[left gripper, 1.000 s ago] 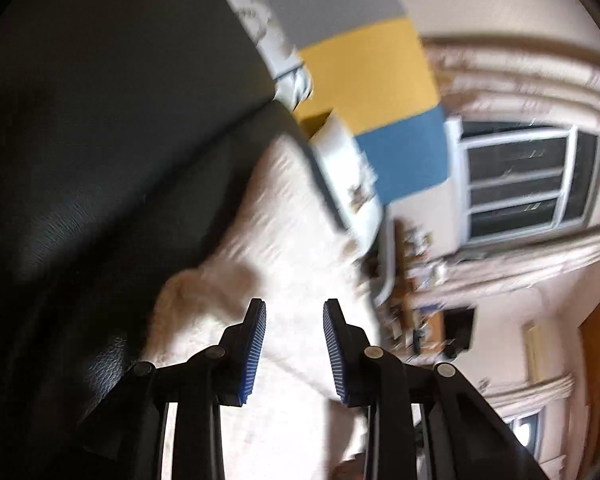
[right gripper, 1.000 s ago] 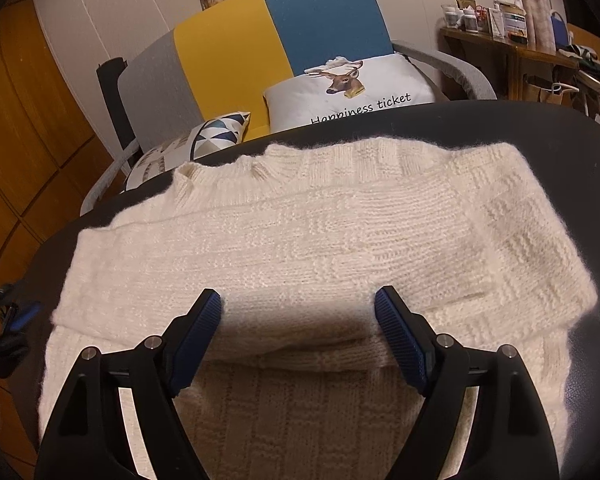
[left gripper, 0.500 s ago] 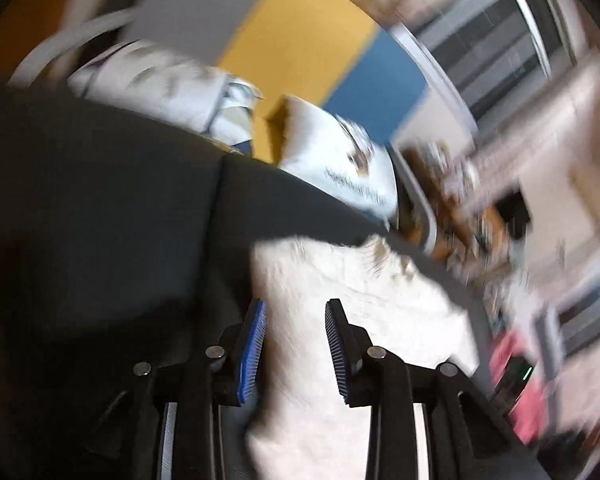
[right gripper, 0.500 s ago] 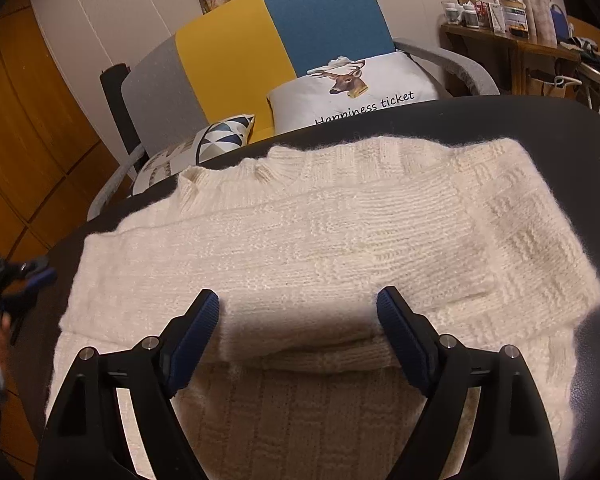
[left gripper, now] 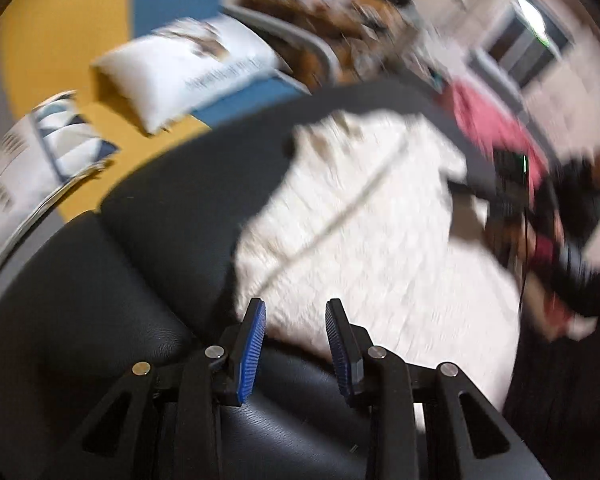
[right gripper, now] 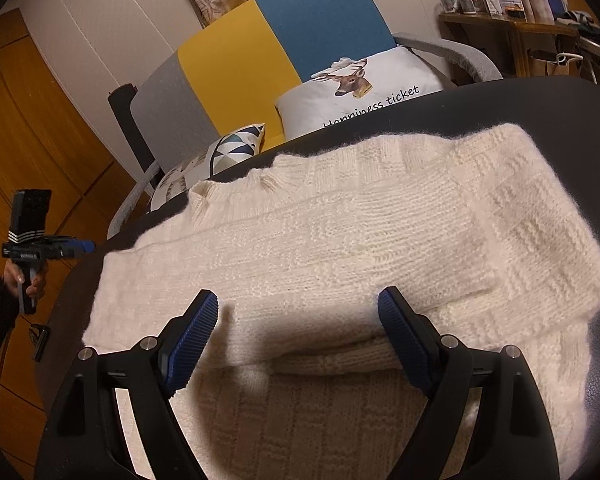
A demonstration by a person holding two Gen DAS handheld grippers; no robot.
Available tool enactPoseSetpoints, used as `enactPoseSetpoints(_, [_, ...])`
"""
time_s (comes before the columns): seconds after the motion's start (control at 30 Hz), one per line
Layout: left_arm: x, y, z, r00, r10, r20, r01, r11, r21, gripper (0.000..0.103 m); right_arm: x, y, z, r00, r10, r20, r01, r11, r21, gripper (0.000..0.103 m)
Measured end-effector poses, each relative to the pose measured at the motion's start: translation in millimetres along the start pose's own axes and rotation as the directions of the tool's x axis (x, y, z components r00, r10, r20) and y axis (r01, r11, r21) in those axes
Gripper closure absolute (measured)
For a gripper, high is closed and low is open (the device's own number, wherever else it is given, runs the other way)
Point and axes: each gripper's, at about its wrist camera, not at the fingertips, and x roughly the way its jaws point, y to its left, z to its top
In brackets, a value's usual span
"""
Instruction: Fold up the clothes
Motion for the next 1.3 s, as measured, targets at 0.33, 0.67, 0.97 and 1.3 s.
enactPoseSetpoints(0.33, [17, 22, 28, 0.987, -0.133, -0.090, 0.140, 0.987, 0.078, 0.072, 1, -1, 1, 1.000, 0.009, 0.002, -0.009, 1.000, 0.013, 0.018])
enactPoseSetpoints(0.67, [40, 38, 36, 0.944, -0.230, -0.236, 0.248, 0.967, 0.050, 0.072, 2, -6, 2, 1.000, 0.031, 0.008, -0.031, 0.999, 0.031, 0.018])
enactPoseSetpoints(0.97, [63, 5, 26, 0.928, -0.151, -0.341, 0.211, 0.967, 0.144, 0.089, 3, -7, 4, 0.999, 0.042, 0.017, -0.043, 0.998, 0.045, 0.018])
enactPoseSetpoints(1.3, [58, 0, 21, 0.953, 0.120, -0.279, -0.085, 0.987, 0.136, 0.092, 6, -2, 5, 1.000, -0.001, 0.006, 0.001, 1.000, 0.009, 0.018])
